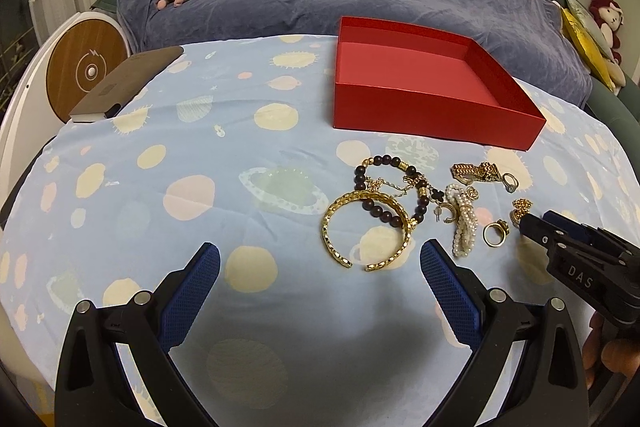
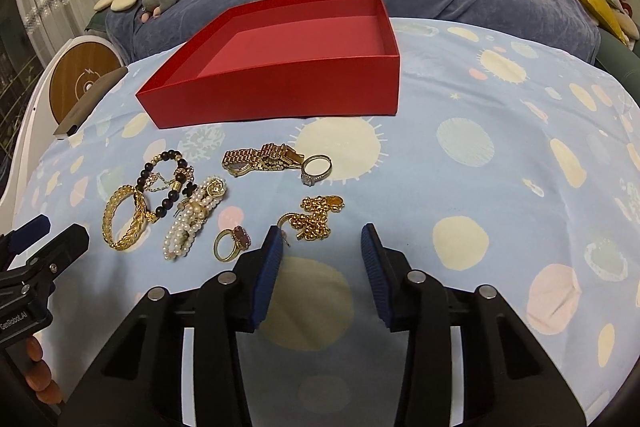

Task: Organize jewelry
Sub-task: 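Reach the right tool to the small gold chain pendant and close on it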

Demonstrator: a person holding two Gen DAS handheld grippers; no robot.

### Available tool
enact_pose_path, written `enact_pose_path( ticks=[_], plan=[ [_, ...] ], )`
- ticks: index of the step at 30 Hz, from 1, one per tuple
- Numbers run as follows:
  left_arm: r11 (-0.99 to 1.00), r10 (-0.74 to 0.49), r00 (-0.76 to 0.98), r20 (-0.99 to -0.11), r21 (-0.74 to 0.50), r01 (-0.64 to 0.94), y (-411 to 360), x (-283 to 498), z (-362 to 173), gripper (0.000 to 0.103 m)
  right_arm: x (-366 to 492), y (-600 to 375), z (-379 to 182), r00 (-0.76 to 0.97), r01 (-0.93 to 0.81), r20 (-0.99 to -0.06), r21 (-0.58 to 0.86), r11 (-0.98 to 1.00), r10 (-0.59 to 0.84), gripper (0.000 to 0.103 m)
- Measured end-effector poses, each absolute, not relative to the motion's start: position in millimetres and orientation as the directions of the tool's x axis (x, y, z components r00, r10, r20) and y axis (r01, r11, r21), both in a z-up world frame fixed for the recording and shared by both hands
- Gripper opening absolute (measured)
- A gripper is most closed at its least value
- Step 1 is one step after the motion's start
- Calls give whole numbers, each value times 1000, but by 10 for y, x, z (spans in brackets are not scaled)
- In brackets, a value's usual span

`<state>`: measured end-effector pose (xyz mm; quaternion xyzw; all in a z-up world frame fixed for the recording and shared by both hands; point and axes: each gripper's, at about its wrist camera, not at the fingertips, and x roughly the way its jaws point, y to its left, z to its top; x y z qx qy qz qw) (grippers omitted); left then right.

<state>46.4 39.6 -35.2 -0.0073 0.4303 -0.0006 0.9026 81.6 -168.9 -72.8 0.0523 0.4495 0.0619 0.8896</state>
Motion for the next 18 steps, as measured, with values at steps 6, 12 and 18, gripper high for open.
enact_pose_path(
  ticks=[6, 12, 18],
  plan=[
    [1000, -24, 626, -780, -24, 9, 408, 471, -375, 98, 865, -1664, -737, 595, -76, -787, 148, 986, 164, 18],
    [999, -32, 628, -778, -35, 8, 415, 497, -372, 98, 850, -1698, -722, 589, -78, -786, 175, 981, 187, 7],
    [999, -46, 636, -771, -52, 10, 413, 506, -314, 98, 746, -1726, -540, 618, -90, -755, 207, 974, 217, 6]
  ],
)
